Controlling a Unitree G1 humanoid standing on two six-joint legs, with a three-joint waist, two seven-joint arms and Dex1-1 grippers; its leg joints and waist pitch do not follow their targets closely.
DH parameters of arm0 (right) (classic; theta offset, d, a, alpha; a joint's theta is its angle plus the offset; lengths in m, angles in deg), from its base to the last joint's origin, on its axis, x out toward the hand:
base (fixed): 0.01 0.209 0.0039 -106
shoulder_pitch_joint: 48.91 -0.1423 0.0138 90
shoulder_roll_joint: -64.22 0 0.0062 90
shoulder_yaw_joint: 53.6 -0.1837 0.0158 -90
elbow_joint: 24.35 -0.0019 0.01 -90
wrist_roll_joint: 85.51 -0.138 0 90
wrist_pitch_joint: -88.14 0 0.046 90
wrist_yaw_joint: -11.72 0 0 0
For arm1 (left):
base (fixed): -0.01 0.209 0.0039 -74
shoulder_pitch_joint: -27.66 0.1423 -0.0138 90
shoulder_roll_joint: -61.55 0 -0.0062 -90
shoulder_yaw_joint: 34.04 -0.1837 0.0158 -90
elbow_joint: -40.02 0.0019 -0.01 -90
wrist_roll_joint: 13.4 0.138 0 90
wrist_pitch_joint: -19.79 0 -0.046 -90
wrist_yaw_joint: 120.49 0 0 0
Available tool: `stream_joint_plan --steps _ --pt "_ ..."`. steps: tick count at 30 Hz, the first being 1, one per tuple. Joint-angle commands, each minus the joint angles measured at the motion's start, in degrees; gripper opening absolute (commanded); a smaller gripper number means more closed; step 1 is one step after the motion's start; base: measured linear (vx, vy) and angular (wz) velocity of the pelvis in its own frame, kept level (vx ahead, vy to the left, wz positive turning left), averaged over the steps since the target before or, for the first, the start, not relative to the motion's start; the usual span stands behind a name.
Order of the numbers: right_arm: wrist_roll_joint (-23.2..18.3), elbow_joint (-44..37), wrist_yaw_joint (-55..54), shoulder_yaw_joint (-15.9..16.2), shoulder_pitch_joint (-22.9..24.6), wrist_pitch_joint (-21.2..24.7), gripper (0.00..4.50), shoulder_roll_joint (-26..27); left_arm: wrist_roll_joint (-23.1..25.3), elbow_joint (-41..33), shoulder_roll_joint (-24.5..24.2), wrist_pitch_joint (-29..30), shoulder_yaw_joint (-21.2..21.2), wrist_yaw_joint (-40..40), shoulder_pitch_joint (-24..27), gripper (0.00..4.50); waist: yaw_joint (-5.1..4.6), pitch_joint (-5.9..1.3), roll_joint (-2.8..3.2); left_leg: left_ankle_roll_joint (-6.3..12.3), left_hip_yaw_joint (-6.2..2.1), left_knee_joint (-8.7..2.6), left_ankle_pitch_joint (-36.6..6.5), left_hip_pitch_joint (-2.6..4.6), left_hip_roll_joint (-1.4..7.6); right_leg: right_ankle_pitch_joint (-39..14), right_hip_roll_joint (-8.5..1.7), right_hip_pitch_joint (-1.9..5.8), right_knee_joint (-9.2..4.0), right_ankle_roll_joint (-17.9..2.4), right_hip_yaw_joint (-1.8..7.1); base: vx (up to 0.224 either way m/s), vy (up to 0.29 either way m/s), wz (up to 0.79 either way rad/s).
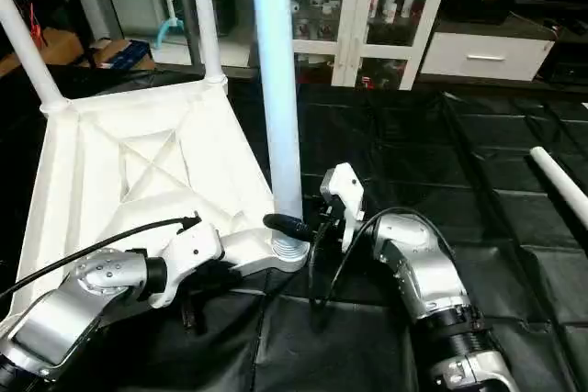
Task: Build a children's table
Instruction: Insert table leg to table base
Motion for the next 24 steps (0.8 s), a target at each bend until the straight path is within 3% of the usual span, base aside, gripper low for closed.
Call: stream_joint_plan --steps 1,6,11,15,19,24 --pt "2.2 5.0 -4.8 -1.3 2.9 2.6 1.86 -0.6 -1.2 -0.2 1.4 -1.4 0.9 0.8 -0.1 0.00 -0.45 -1.38 -0.08 -3.48 -3.62 -7.50 -29.4 0.46 5.88 -28.0 -3.23 -0.29 -4.43 -9.0 1.80 0.000 0.000 0.00" --pt "0.5 5.1 -7.1 -3.7 3.3 3.4 1.86 0.9 -1.0 0.3 2.0 -1.5 1.3 2.0 -0.3 0.00 -0.82 -1.39 -0.26 -3.45 -3.63 -7.65 -29.7 0.30 5.81 -28.1 -3.25 -0.34 -4.63 -8.7 1.75 0.000 0.000 0.00" --pt "-0.4 4.7 -6.8 -3.9 4.2 4.6 1.86 0.9 -0.9 0.4 2.1 -1.6 1.3 2.0 -0.4 0.00 -0.74 -1.39 -0.28 -2.66 -3.45 -7.54 -28.1 0.31 5.84 -29.2 -3.40 -0.58 -4.91 -8.6 1.96 0.000 0.000 0.00" --pt "1.3 4.7 -5.3 -1.6 4.2 5.6 1.86 -0.7 -1.2 0.1 1.7 -1.7 1.1 1.4 -0.3 0.00 -0.81 -1.39 -0.34 -2.58 -3.45 -7.68 -27.8 0.14 5.89 -28.6 -3.34 -0.49 -4.81 -8.7 1.90 0.000 0.000 0.00" --pt "2.9 4.8 -3.5 0.7 3.4 7.3 1.86 -2.8 -1.5 -0.1 1.4 -1.9 1.1 0.8 -0.1 0.00 -0.88 -1.22 -0.33 -2.86 -3.61 -7.70 -29.2 0.16 5.89 -31.1 -3.36 -0.65 -4.98 -8.0 1.88 0.000 0.000 0.00" --pt "5.4 6.7 -0.6 3.4 2.2 8.1 1.86 -5.5 -1.7 -0.4 1.3 -2.0 0.8 0.2 -0.1 0.00 -0.65 -1.34 -0.57 -2.40 -3.35 -7.60 -27.9 0.26 5.93 -29.0 -3.43 -0.72 -4.89 -8.8 2.06 0.000 0.000 0.00"
